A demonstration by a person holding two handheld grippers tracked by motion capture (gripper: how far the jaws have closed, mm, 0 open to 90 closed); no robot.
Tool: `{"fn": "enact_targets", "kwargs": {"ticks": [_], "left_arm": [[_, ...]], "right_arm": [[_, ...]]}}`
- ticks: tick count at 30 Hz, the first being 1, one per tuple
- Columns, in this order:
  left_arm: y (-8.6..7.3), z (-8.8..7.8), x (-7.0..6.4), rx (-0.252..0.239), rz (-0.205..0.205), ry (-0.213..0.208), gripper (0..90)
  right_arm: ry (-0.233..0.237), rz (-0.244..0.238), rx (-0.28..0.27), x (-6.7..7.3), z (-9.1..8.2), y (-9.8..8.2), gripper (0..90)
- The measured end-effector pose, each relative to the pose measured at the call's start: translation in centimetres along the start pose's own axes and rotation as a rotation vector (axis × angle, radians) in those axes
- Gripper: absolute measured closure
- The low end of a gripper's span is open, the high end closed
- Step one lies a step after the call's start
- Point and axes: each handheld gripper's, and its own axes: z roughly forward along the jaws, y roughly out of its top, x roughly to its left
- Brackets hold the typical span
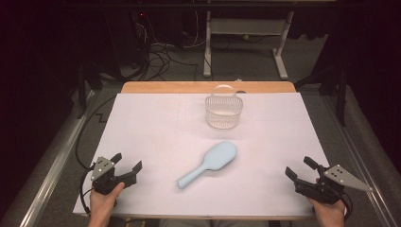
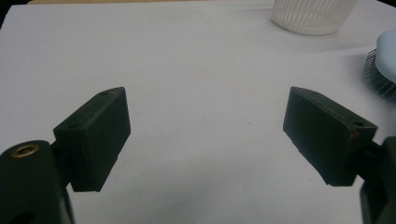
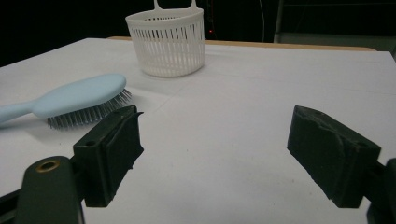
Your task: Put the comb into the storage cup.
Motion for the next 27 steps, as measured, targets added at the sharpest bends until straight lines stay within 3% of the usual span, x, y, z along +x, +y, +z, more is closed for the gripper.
{"fn": "enact_targets", "kwargs": {"ticks": [27], "left_arm": [[0.07, -0.28, 0.02, -0.005, 0.001, 0.012, 15.9]], "right_arm": [[0.010, -0.003, 0.003, 0.05, 0.14, 0.03, 17.7]]}}
